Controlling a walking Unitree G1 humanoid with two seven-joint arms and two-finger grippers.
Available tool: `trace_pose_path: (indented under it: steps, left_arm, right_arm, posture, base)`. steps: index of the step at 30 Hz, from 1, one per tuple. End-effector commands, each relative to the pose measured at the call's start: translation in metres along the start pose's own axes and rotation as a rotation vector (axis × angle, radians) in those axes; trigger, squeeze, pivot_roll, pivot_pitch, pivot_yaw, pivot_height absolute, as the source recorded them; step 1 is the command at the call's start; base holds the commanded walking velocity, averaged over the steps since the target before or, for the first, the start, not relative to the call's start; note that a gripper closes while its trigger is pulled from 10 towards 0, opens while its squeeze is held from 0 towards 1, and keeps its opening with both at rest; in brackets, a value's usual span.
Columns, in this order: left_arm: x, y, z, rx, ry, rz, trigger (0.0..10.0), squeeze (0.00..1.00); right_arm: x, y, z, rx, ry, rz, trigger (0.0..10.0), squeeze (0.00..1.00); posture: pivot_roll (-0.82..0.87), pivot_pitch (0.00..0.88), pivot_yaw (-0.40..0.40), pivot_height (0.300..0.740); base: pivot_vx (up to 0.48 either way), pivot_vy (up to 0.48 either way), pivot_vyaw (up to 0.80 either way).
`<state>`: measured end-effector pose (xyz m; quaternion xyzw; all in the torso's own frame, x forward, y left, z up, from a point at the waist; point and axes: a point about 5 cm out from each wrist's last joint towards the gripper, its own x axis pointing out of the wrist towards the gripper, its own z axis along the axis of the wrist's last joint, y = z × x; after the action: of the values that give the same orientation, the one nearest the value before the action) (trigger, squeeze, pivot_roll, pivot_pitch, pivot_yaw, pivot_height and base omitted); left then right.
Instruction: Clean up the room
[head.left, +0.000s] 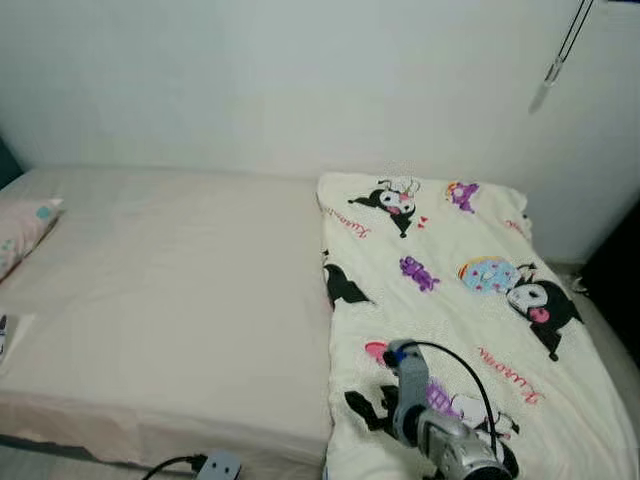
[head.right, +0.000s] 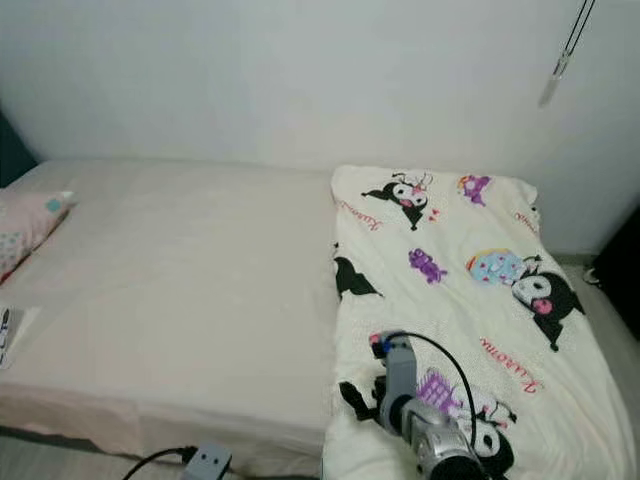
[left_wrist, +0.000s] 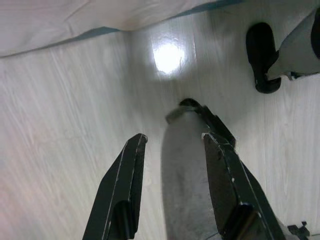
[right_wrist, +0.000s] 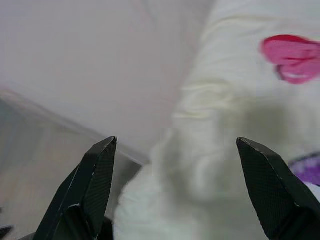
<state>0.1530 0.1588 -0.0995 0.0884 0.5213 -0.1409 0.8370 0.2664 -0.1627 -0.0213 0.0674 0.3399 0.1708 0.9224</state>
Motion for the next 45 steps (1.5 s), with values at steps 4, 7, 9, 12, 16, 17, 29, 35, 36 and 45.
trace_pose_path:
  steps: [4,7,9,12,16,17,29,35,36,45]
  left_arm:
    - [-0.001,0.002,-0.011,0.024,0.053,0.005,10.0,0.0]
    - [-0.001,0.002,-0.012,0.024,0.055,0.007,10.0,0.0]
    - [-0.002,0.003,-0.012,0.025,0.059,0.009,10.0,0.0]
    - [-0.002,0.003,-0.012,0.024,0.061,0.009,10.0,0.0]
    - [-0.002,0.003,-0.012,0.025,0.07,0.008,10.0,0.0]
    - [-0.002,0.004,-0.012,0.026,0.072,0.008,10.0,0.0]
    - [-0.002,0.006,-0.014,0.029,0.085,0.021,10.0,0.0]
    - [-0.003,0.003,-0.021,0.011,0.111,0.027,10.0,0.0]
    - [-0.003,0.003,-0.022,0.01,0.115,0.033,10.0,0.0]
    - [-0.002,0.005,-0.02,0.015,0.119,0.051,10.0,0.0]
  right_arm:
    - [-0.002,-0.006,-0.004,-0.006,0.007,-0.048,10.0,0.0]
    - [-0.002,-0.008,-0.005,-0.003,0.01,-0.063,10.0,0.0]
    - [-0.003,-0.011,-0.009,0.002,0.024,-0.097,10.0,0.0]
    - [-0.004,-0.013,-0.012,0.004,0.038,-0.119,10.0,0.0]
    - [-0.009,-0.025,-0.026,0.139,0.065,-0.25,10.0,0.0]
    - [-0.011,-0.028,-0.03,0.179,0.073,-0.287,10.0,0.0]
    - [-0.005,-0.007,-0.051,0.043,0.21,-0.254,10.0,0.0]
    - [-0.009,-0.009,-0.062,0.055,0.239,-0.281,10.0,0.0]
    - [-0.01,-0.008,-0.066,0.069,0.247,-0.282,10.0,0.0]
    - [-0.021,-0.012,-0.089,0.135,0.311,-0.333,10.0,0.0]
  posture:
    - [-0.02,0.033,-0.003,0.74]
    - [-0.02,0.03,-0.003,0.74]
    - [-0.01,0.025,-0.003,0.74]
    - [-0.01,0.024,-0.003,0.74]
    - [0.0,0.011,-0.005,0.74]
    - [0.0,0.007,-0.004,0.74]
    - [0.02,0.005,-0.001,0.74]
    - [0.02,0.013,0.003,0.74]
    - [0.02,0.012,0.002,0.74]
    - [0.02,0.0,-0.01,0.74]
  base:
    - [0.0,0.0,0.0]
    - [0.0,0.0,0.0]
    - [0.0,0.0,0.0]
    - [0.0,0.0,0.0]
    - [0.0,0.0,0.0]
    - [0.0,0.0,0.0]
    - [0.0,0.0,0.0]
    - [0.0,0.0,0.0]
    - [0.0,0.0,0.0]
    - [-0.102,0.0,0.0]
